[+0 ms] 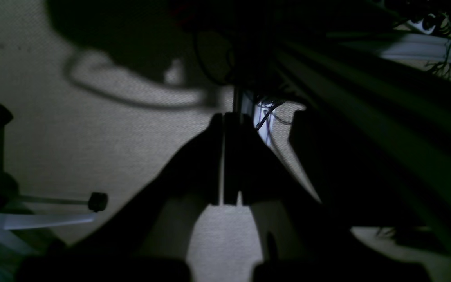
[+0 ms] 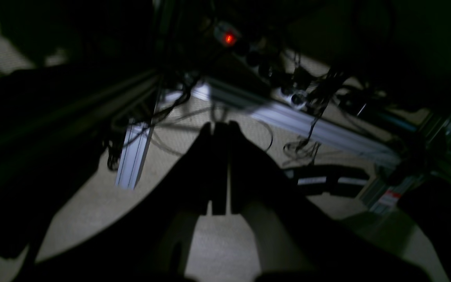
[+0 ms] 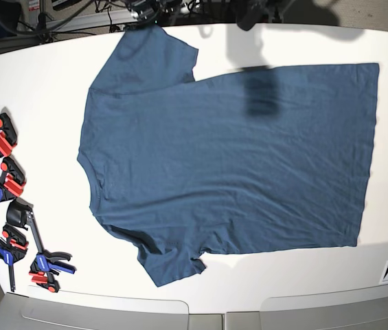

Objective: Fold the T-shirt properly

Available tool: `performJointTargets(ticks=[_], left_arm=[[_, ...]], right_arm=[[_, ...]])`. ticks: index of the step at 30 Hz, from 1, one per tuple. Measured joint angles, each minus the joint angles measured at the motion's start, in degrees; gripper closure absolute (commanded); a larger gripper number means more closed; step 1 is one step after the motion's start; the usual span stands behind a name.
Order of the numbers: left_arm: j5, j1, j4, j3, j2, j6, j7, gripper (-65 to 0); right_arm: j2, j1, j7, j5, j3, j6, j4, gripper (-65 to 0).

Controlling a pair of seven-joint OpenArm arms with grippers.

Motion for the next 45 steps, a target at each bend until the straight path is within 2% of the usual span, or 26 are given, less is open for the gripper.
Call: performJointTargets(ticks=[6,17,21,26,30,34,36,38,42,45], left_arm=[[0.02,4.20,4.37,0.00,-2.03,0.00,-0.22,-0.5],[0.04,18.56,19.39,0.00,-7.96,-0.02,0.24,-0.5],[0.00,25.99,28.13,0.00,-9.99,-0.04,2.45,-0.5],[0.00,34.82,41.62,0.00,-14.14,-0.07,7.65,-0.5],[0.04,41.09,53.07,0.00,-18.69,-0.07,15.82,-0.5],[0.02,47.82,62.97,-0.04,-23.30,0.00,22.49,-0.5],[0.28,50.88,67.28,-0.07,-25.27,0.04,23.50,-0.5],[0.28,53.66,71.06,-0.11,-26.77,0.04,23.34,-0.5],[6.88,58.97,77.26,-0.11,-27.67,0.04,23.65,-0.5],[10.45,61.86,81.22,-0.11,-27.69,0.04,23.71,-0.5]], right_arm=[[2.62,-5.33,-0.09,-0.17,0.00,0.00,5.01,0.0],[10.40,-21.62,-0.39,-0.15,-0.07,-0.20,24.09,0.0],[13.90,-28.44,-0.13,0.48,-0.13,-0.22,34.29,0.0],[19.89,-37.57,-0.85,5.46,-0.09,-0.24,48.24,0.0],[24.87,-44.78,-5.38,5.99,-0.09,-0.28,60.24,0.0],[29.42,-51.69,-13.22,5.92,-0.04,-0.46,72.24,0.0],[31.43,-55.10,-16.63,5.97,-0.04,-1.16,77.59,0.0],[32.94,-58.27,-18.36,5.99,-0.04,-3.19,82.71,0.0],[35.54,-63.34,-19.21,5.79,0.00,-6.67,91.69,0.0],[35.82,-65.96,-19.56,5.81,1.40,-7.10,97.07,0.0]])
